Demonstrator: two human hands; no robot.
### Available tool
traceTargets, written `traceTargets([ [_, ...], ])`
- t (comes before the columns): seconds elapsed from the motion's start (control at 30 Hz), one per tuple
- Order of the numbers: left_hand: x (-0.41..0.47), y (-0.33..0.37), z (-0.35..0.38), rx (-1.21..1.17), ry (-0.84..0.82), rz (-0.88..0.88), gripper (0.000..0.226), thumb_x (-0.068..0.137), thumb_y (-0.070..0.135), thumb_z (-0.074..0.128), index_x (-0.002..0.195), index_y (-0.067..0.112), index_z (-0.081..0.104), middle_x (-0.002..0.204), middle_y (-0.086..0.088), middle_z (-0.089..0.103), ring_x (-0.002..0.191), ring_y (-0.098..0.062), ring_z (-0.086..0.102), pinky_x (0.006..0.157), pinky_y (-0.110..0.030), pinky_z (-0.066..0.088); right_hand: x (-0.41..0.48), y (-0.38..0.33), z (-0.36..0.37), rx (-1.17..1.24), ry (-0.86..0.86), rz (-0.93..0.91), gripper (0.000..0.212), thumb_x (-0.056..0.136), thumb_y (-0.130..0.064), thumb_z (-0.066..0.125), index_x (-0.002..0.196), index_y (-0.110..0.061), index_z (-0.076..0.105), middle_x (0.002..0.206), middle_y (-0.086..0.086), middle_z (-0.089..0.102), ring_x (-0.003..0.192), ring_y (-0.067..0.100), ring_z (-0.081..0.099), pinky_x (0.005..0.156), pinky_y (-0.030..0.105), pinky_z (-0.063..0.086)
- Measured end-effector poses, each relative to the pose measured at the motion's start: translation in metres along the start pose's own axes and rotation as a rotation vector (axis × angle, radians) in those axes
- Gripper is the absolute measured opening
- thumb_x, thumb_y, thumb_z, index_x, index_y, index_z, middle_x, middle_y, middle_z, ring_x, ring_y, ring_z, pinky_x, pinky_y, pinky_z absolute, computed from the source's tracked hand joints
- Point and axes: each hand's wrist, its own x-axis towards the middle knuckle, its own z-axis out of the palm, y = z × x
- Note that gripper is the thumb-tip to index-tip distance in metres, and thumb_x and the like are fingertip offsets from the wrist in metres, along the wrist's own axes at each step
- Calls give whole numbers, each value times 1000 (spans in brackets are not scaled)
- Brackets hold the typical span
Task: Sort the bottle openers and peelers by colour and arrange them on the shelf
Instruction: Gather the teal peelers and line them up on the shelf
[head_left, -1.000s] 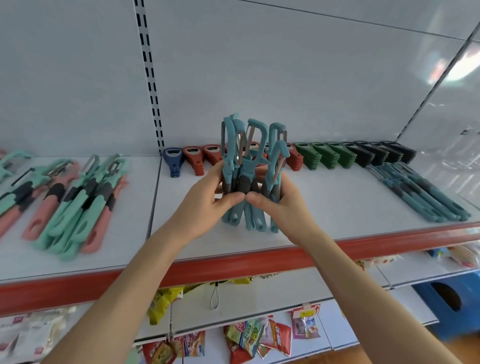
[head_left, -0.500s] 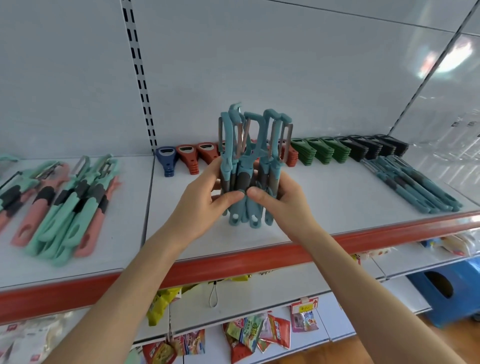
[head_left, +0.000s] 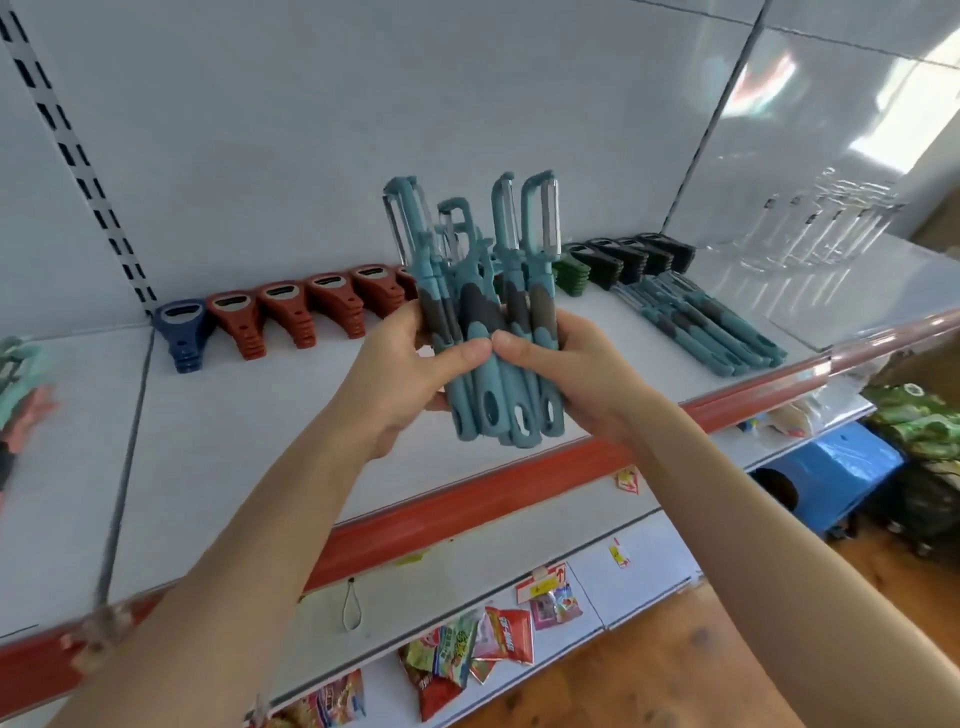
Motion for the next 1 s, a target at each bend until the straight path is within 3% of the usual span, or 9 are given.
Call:
traceTargets([
  [0.2, 40, 3, 111, -91, -121, -96, 28, 84, 11, 65, 111, 13, 58, 96, -1, 67, 76, -10, 69, 58, -30, 58, -17, -17, -117, -120, 64, 142, 24, 83, -16, 64, 106, -9, 62, 101, 10, 70, 91, 23, 69, 83, 36, 56],
  [0.33, 65, -2, 191, -118, -130, -166, 28, 84, 12, 65, 111, 9, 57, 98, -6, 67, 83, -18, 68, 62, -36, 59, -25, -22, -197, -123, 74, 225, 22, 82, -16, 65, 102, -10, 62, 99, 11, 70, 90, 24, 69, 78, 35, 58],
  [0.47, 89, -6, 248, -150, -121, -211, 13, 85, 12, 64, 97, 14, 58, 92, -5, 67, 79, -18, 68, 59, -33, 58, -20, -21, -257, -149, 81, 289, 30, 81, -16, 66, 108, -4, 59, 101, 14, 69, 88, 26, 69, 76, 35, 58],
  [0.57, 105, -9, 271, -153, -93, -234, 10, 85, 13, 64, 93, 15, 58, 87, -4, 68, 73, -16, 69, 55, -31, 57, -9, -19, -284, -178, 69, 314, 32, 81, -17, 67, 108, -4, 59, 104, 16, 68, 91, 27, 68, 79, 37, 56],
  [0.73, 128, -16, 285, -123, -37, -281, 6, 86, 15, 64, 89, 16, 59, 83, -1, 68, 69, -12, 67, 51, -26, 54, 16, -11, -304, -206, 35, 353, 25, 83, -16, 67, 103, -5, 60, 98, 13, 68, 82, 21, 68, 69, 28, 58],
  [1.0, 153, -27, 282, -63, -12, -346, 9, 86, 18, 65, 91, 12, 60, 84, -4, 68, 67, -11, 67, 49, -24, 54, 48, 2, -312, -297, 37, 362, 38, 82, -21, 69, 111, 1, 58, 101, 15, 68, 88, 24, 67, 77, 32, 56],
])
